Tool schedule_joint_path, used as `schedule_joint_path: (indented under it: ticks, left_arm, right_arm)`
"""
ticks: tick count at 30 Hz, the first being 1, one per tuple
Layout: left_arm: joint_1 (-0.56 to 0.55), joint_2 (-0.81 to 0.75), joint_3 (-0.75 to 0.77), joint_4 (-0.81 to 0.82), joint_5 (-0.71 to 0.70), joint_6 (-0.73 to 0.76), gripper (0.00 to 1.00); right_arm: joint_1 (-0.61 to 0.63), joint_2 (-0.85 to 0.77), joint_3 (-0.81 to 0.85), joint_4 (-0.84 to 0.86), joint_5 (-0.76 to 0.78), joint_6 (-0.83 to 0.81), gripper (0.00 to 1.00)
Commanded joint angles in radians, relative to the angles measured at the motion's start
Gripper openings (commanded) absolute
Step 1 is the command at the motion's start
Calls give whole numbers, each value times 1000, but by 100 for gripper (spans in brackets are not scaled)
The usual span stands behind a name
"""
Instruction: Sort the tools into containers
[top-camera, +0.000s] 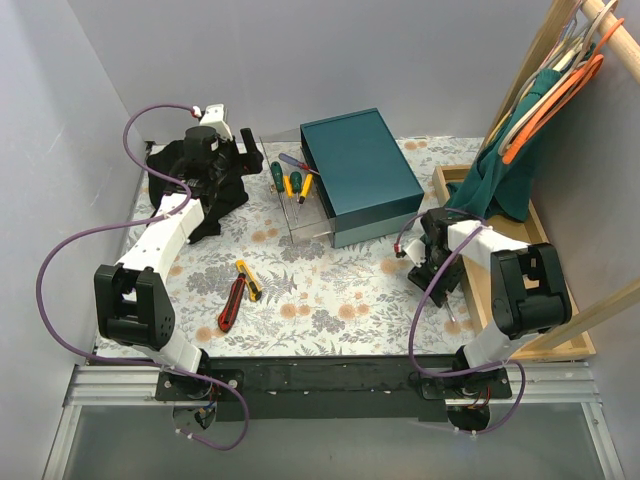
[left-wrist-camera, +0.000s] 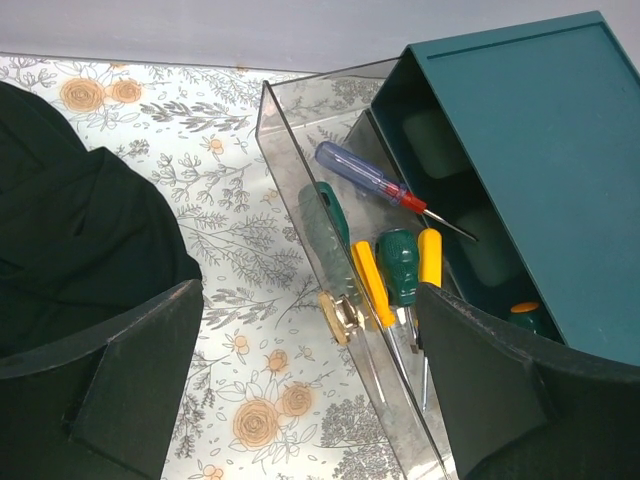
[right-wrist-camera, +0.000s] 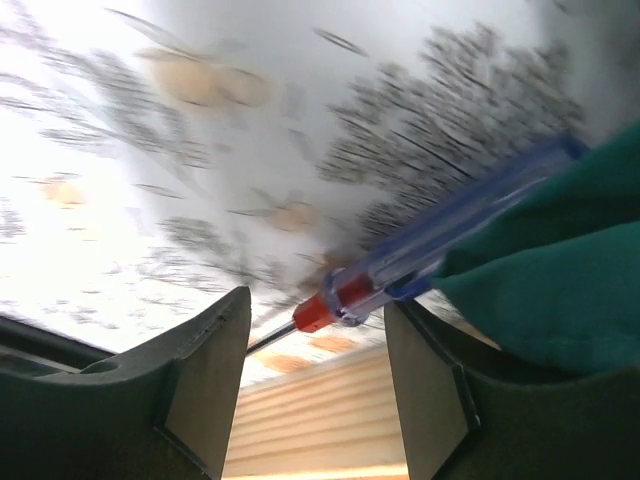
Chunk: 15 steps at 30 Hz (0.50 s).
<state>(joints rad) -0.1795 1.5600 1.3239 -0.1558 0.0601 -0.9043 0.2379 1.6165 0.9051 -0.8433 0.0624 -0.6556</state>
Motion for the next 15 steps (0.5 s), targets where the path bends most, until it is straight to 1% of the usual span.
schedule_joint_path:
  ticks: [1,3,7,11,15]
  left_arm:
    - [-3,-44,-17,2,-8,8,86]
    - [-3,-41,-17,2,0,5,86]
    - [-3,-32,-8,4,9,-4,86]
    - [-3,-32,-5,4,3,2,86]
    - [-3,-48,-18,1,-8,13,87]
  right_arm:
    - [59,-38,46,-71,-182,27,63]
    - [96,-49,46,-69,-196,27,63]
    - [216,-52,34,-53,-217,4,62]
    - [273,-30,44,-27,-245,5,61]
    - [311,5,107,-25,-335,2,61]
